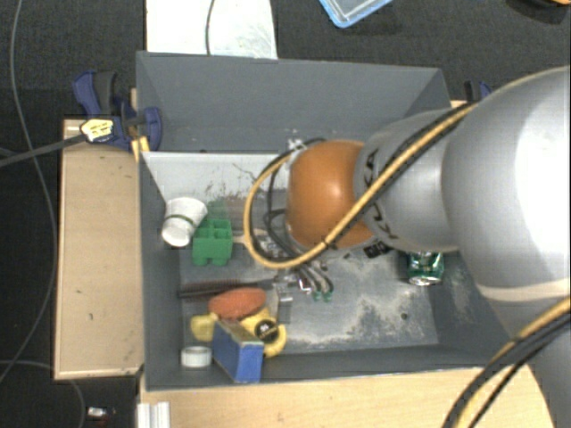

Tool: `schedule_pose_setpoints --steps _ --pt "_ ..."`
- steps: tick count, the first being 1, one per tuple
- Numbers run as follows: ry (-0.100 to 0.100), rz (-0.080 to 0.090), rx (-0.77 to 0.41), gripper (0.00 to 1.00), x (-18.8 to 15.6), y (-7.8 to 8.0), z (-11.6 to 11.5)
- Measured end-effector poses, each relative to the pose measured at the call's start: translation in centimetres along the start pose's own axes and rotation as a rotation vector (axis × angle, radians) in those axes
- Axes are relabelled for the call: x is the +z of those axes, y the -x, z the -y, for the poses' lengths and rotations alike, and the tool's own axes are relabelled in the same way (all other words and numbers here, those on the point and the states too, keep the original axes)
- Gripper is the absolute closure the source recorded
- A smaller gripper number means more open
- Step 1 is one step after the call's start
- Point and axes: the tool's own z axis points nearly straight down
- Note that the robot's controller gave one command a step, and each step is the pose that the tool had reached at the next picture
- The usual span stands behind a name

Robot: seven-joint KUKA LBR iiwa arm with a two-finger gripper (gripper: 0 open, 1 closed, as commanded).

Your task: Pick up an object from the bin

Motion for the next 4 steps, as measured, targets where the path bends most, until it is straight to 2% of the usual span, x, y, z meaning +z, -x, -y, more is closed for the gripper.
schedule_pose_setpoints --steps 1,2,4 --pt "0.002 0.006 0.132 0.0 0.2 4.0 -5.2" --pt "-0.005 -0.007 0.091 1.0 1.2 -0.7 -4.0" --pt "-0.004 -0.008 0.094 1.0 1.2 -0.7 -4.0"
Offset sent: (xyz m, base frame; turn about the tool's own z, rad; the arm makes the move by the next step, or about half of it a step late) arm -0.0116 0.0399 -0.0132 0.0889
